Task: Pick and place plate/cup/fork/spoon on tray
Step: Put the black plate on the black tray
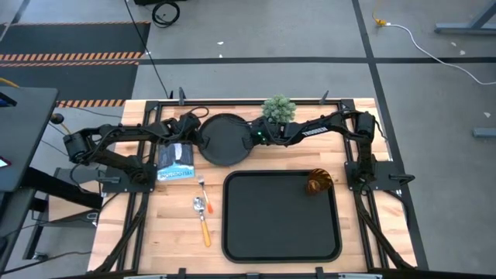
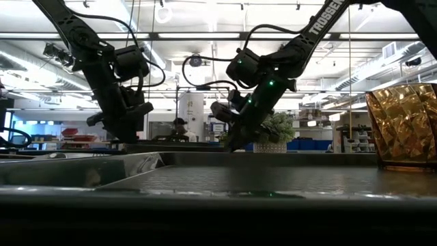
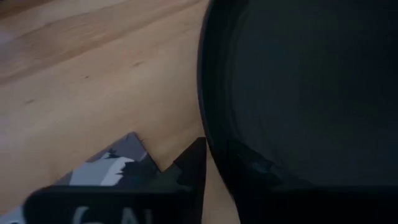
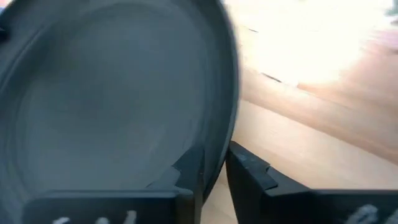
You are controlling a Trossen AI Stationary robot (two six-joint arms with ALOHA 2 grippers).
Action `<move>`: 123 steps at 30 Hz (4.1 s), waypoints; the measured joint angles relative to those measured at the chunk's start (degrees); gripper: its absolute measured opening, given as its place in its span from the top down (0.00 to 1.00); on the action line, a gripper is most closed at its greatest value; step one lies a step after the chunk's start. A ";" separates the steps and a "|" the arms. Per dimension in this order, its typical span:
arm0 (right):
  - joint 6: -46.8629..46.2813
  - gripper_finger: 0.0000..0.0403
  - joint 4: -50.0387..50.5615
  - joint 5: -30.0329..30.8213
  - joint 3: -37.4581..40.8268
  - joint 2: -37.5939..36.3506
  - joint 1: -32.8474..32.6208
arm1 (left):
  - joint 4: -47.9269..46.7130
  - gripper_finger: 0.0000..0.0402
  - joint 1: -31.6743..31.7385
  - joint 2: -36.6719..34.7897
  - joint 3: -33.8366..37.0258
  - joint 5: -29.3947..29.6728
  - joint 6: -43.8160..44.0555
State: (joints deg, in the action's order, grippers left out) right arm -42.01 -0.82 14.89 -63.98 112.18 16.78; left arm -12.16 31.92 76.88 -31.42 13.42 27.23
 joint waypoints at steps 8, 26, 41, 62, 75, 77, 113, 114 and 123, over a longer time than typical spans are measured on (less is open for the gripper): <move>-0.01 0.91 -0.22 -0.92 -0.05 -0.11 0.01 | -0.89 0.80 0.01 0.00 0.00 -0.14 0.60; 1.96 0.92 7.12 -3.51 -4.24 -0.61 0.30 | -0.11 0.95 0.02 0.00 -1.14 -1.58 -0.68; 4.36 0.73 12.09 -8.25 -6.04 -1.42 0.51 | -0.12 0.97 -0.23 0.00 -2.34 -6.88 -3.22; 14.84 0.66 17.74 -11.75 -6.00 -11.20 3.27 | -2.26 0.97 6.65 0.01 -8.64 -15.04 -9.43; 28.36 0.66 32.95 -14.52 -5.97 -24.72 3.08 | -10.15 0.97 -5.20 0.00 -14.63 -17.45 -6.41; 29.22 0.66 35.61 -13.55 -5.96 -26.09 3.10 | -9.42 0.97 -8.05 0.00 -14.64 -15.56 -4.50; 16.65 0.66 53.72 0.93 -5.89 -43.84 -15.58 | -12.84 0.97 -41.88 34.70 -47.43 -1.78 11.85; 16.63 0.66 54.02 1.19 -5.89 -44.04 -15.88 | -13.42 0.97 -42.19 35.56 -48.40 -1.69 12.33; 16.60 0.66 54.21 3.64 -5.89 -45.22 -17.62 | -15.08 0.97 -43.46 41.03 -55.39 -2.15 13.08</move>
State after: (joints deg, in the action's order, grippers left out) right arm -25.41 53.39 18.52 -69.87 66.96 -0.84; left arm -27.24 -11.54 117.91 -86.81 11.27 40.32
